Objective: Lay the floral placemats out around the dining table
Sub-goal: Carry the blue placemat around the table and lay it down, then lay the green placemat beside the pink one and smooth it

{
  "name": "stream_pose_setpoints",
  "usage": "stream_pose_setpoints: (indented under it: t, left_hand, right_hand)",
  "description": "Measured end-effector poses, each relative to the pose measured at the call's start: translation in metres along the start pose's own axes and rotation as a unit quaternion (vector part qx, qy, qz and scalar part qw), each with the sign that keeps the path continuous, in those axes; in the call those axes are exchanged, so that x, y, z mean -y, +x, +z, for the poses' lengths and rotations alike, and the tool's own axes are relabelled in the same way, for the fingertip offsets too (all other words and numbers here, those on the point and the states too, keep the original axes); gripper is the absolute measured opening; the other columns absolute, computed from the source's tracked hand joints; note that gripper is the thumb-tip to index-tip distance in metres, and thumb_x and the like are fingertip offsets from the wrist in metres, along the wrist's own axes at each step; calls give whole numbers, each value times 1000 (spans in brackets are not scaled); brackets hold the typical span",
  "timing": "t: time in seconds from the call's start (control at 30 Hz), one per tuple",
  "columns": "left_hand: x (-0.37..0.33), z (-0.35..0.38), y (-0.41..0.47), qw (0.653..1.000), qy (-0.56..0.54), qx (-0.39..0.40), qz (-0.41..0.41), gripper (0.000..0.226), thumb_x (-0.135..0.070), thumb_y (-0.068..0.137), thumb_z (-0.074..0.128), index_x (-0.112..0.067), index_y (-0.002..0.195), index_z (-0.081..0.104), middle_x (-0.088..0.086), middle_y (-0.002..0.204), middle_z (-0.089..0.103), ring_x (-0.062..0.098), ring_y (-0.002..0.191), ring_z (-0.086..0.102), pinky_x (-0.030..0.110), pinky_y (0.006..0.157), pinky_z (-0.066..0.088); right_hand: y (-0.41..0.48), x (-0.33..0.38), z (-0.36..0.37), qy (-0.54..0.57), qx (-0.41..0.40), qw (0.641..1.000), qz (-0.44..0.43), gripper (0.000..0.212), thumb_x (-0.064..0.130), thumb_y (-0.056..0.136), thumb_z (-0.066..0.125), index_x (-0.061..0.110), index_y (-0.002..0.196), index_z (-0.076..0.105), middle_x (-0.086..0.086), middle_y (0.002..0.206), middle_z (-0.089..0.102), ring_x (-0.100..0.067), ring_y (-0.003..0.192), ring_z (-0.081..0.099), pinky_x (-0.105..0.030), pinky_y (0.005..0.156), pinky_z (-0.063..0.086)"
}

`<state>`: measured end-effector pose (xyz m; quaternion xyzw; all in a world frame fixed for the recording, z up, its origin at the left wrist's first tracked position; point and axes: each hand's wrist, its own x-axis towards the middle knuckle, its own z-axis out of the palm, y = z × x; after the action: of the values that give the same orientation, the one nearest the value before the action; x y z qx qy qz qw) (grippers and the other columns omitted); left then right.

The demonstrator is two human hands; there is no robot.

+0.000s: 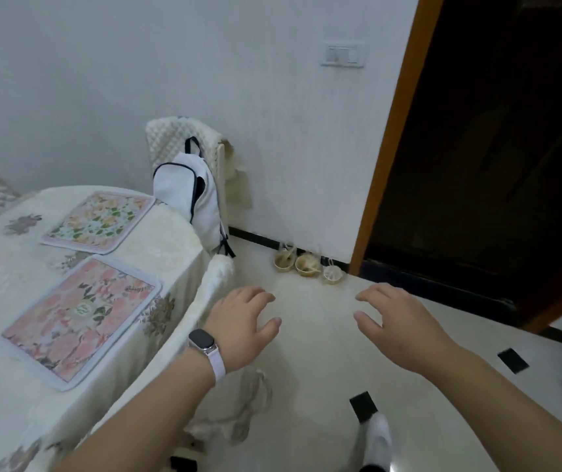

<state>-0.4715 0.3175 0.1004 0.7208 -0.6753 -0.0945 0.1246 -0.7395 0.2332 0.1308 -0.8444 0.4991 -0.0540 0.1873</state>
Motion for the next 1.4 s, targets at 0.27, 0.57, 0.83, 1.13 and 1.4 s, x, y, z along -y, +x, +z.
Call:
stream_pose_setpoints:
  t: [0.27,0.57,0.83,1.13,1.4]
  left_hand:
    - [-21,22,141,994,13,-22,-102,66,-64,82,28,-26,127,56,-3,132,56,21,124,48,39,101,41]
    - [-17,-5,223,969,30,-79,-232,61,-63,83,34,-25,124,60,-3,127,60,20,113,54,36,94,45]
    - [39,-16,260,932,13,-109,-345,59,-60,83,39,-24,125,59,-3,128,59,22,116,52,37,94,43]
    - [174,-3,345,908,-67,-107,-400,51,-60,85,41,-30,123,58,-4,125,59,21,111,53,35,90,46]
    - [310,-54,376,877,-68,-153,-450,78,-68,75,24,-22,129,57,1,129,60,24,115,54,36,91,45]
  right_hand:
    - [166,-90,-21,28,39,995,-86,44,49,97,43,29,134,53,13,134,50,-9,123,43,-29,101,38]
    - [329,-102,-64,54,90,973,-205,37,43,96,47,24,127,58,9,126,53,-15,118,47,-33,99,40]
    - [422,-51,-42,41,152,946,-285,38,46,95,47,26,125,59,12,123,54,-12,113,49,-34,97,44]
    - [571,27,-8,-28,182,927,-327,40,46,97,46,27,131,54,13,128,53,-7,116,48,-26,98,41]
    - [689,162,7,-64,186,901,-386,42,46,97,46,26,133,53,10,131,51,-11,121,47,-27,98,39]
